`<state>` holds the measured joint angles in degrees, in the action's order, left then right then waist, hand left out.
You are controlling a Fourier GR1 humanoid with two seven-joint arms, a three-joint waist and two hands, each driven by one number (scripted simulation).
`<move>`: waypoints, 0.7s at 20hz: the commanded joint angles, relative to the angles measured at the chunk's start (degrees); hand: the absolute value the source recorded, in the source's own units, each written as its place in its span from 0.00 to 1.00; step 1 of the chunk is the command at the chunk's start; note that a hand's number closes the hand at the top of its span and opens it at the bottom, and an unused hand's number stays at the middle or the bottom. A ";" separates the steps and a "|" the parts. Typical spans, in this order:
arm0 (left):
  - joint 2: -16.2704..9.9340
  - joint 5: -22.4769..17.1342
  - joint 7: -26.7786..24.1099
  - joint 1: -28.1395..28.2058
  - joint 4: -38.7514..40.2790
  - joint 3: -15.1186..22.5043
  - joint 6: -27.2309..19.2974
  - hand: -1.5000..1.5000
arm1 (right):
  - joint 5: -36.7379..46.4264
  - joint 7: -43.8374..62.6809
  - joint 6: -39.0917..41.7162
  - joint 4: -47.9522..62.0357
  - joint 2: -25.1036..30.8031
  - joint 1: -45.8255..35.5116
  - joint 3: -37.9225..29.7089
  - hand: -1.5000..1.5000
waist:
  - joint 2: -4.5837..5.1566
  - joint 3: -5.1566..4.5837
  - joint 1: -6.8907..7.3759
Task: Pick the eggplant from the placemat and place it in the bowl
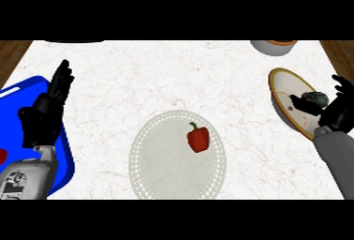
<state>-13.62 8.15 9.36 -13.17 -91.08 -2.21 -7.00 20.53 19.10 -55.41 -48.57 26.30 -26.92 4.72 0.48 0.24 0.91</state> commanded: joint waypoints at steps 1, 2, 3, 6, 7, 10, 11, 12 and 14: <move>0.81 0.80 -2.64 -0.25 3.08 -0.22 -0.64 0.50 | -9.36 -16.26 0.22 -2.25 -1.10 3.66 -6.17 0.00 | -0.12 -0.06 -0.75; 1.29 1.23 -1.09 2.42 -2.33 0.79 -1.04 0.50 | -10.52 -17.16 1.19 1.08 -1.79 0.15 -8.18 0.00 | -0.22 -0.07 0.01; 1.92 1.10 -1.54 3.02 -0.62 0.40 -1.28 0.50 | -11.18 -20.11 -0.23 -0.58 -3.20 3.15 -9.03 0.00 | -0.32 -0.13 -0.47; 1.85 2.59 0.76 2.62 -3.16 1.46 -1.23 0.50 | -15.35 -22.35 4.00 -7.97 -1.32 9.10 -12.12 0.00 | -0.57 -0.18 -1.20; 0.97 1.46 -2.35 1.29 1.39 -0.96 -0.31 0.50 | -15.83 -23.55 4.46 -5.63 -2.12 6.91 -13.44 0.00 | -0.44 -0.20 -0.98; -0.12 0.47 3.31 0.78 -3.32 -1.79 0.45 0.50 | -17.56 -20.91 5.02 -18.88 -4.12 16.21 -12.18 0.00 | -0.72 -0.24 -1.55; 1.38 1.63 1.28 4.57 -4.44 -0.22 -0.40 0.50 | -19.69 -22.59 6.71 -21.13 -3.11 20.39 -14.07 0.00 | -0.75 -0.24 -1.63; 0.21 0.78 1.39 4.98 -5.58 -0.95 1.05 0.50 | -19.31 -21.41 7.23 -25.72 -2.31 22.87 -13.64 0.00 | -0.78 -0.26 -1.64; 0.64 2.02 2.41 1.69 -2.81 -0.97 -0.02 0.50 | -19.95 -19.34 9.04 -33.37 -2.20 27.29 -12.82 0.00 | -0.75 -0.28 -1.87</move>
<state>-13.20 9.37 10.63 -11.17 -93.44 -3.36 -6.92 2.27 -2.10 -48.61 -70.35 23.66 -7.18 -7.91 -0.20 0.01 -0.82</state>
